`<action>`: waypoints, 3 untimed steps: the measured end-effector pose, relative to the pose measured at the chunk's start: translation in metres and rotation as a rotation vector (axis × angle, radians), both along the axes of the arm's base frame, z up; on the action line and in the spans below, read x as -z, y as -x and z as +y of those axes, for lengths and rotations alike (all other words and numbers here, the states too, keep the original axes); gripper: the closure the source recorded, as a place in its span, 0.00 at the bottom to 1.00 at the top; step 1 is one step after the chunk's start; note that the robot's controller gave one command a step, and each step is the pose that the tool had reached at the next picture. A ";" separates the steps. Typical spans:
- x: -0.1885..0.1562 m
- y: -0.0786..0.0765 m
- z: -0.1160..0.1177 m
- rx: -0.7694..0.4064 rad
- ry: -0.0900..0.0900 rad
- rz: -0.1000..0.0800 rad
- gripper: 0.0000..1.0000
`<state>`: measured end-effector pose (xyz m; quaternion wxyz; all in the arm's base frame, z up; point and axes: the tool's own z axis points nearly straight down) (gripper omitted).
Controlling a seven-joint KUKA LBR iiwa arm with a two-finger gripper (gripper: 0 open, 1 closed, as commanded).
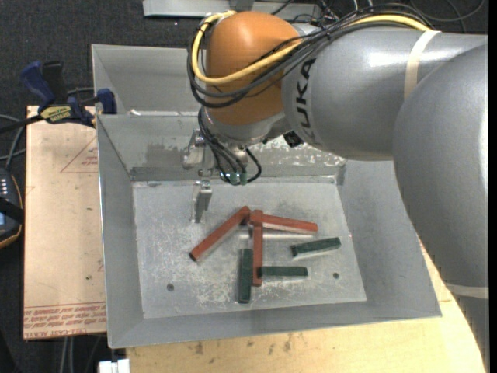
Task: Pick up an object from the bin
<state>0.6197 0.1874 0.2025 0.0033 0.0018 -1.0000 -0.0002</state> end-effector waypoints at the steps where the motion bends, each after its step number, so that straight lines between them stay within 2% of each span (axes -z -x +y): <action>1: -0.005 -0.002 -0.001 0.003 -0.001 -0.008 0.00; 2: 0.030 -0.004 -0.025 -0.085 -0.003 -0.012 0.00; 3: 0.045 0.001 -0.036 -0.119 0.000 -0.011 0.00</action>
Offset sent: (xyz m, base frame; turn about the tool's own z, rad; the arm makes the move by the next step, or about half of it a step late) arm 0.0067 -0.0863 -0.1173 -0.2757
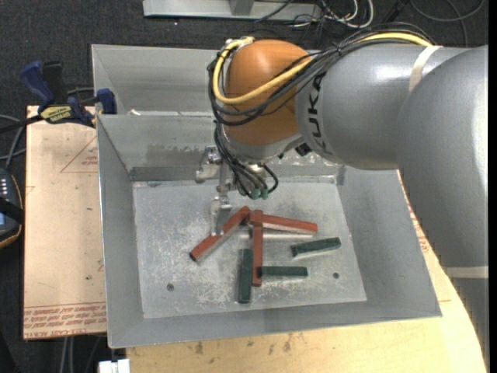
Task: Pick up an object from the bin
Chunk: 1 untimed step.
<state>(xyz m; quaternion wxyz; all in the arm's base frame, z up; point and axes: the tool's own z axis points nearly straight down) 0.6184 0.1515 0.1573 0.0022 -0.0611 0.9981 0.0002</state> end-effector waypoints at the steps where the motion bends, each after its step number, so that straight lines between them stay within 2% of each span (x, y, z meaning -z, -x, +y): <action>1: -0.049 0.026 0.025 -0.057 0.001 0.010 0.00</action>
Offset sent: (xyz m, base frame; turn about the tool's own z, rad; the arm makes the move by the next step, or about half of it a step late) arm -0.0334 -0.0596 -0.0830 -0.1006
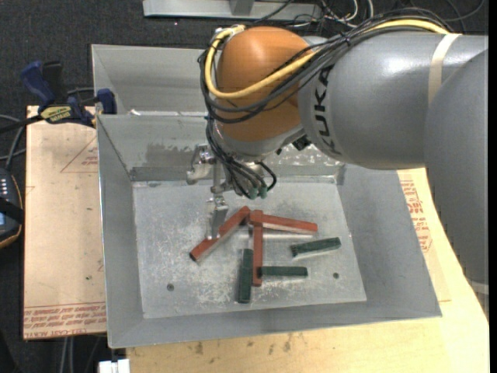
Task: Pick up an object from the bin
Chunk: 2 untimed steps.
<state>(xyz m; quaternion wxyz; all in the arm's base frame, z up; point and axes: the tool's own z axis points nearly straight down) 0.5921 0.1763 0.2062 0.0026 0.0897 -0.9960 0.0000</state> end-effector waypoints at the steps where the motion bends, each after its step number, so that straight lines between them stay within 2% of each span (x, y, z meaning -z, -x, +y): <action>1: 0.023 -0.001 -0.023 -0.019 -0.005 -0.016 0.00; 2: 0.128 -0.009 -0.039 -0.085 -0.007 -0.021 1.00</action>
Offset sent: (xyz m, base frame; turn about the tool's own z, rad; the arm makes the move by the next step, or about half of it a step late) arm 0.0034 -0.0421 -0.1362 -0.0872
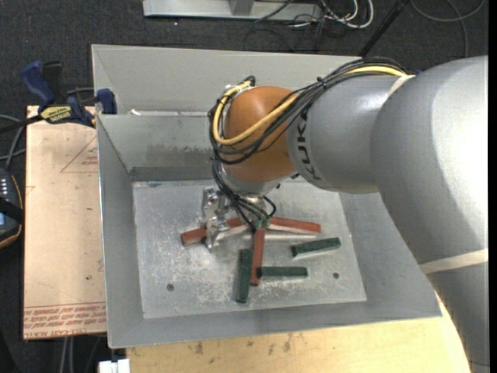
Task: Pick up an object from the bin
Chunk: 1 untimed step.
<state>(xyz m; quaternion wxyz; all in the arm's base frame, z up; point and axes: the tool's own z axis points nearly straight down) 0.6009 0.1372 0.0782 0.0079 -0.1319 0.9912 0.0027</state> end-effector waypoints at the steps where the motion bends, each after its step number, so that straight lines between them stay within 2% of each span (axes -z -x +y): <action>1: 0.000 0.000 0.000 0.000 0.000 0.000 1.00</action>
Offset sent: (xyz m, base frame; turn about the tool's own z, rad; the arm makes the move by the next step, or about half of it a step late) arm -0.0067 0.0056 0.1407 0.0081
